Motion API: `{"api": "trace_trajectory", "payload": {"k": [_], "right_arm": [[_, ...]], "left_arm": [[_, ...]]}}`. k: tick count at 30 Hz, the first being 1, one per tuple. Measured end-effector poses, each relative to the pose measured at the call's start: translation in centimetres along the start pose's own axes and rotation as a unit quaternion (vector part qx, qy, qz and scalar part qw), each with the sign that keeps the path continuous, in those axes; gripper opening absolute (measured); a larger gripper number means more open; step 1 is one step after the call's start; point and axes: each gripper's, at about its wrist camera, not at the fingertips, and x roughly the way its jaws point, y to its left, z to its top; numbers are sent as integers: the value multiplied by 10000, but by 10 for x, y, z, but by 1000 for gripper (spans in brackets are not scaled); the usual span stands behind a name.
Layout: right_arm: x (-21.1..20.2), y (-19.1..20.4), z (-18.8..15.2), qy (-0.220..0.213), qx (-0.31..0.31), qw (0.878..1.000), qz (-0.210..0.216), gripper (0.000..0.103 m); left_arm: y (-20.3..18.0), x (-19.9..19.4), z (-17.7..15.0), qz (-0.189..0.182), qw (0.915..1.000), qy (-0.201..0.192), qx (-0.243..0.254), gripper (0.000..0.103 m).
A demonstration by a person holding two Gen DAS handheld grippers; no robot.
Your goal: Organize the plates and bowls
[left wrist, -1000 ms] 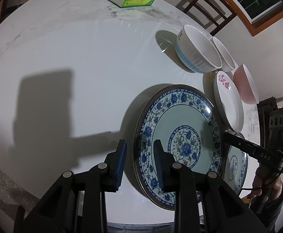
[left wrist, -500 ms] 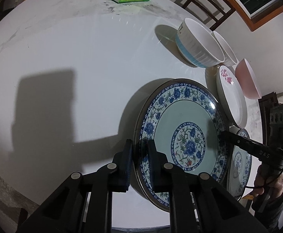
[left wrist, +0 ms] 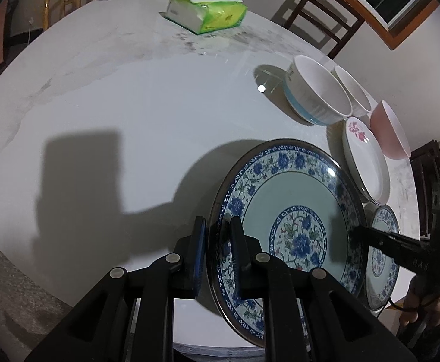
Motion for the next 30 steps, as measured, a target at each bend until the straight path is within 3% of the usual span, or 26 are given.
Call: {"api": "trace_trajectory", "payload": {"k": [23,30], "right_arm": [[22,11,-2,-29,87,9999,-61,17],[15,9,-2,-92,5,9998,-175,24]], "left_arm": [[26,18,6,70,10000,-10,-39,15],[25,16,6,343,9993,-118,-14,36]]}}
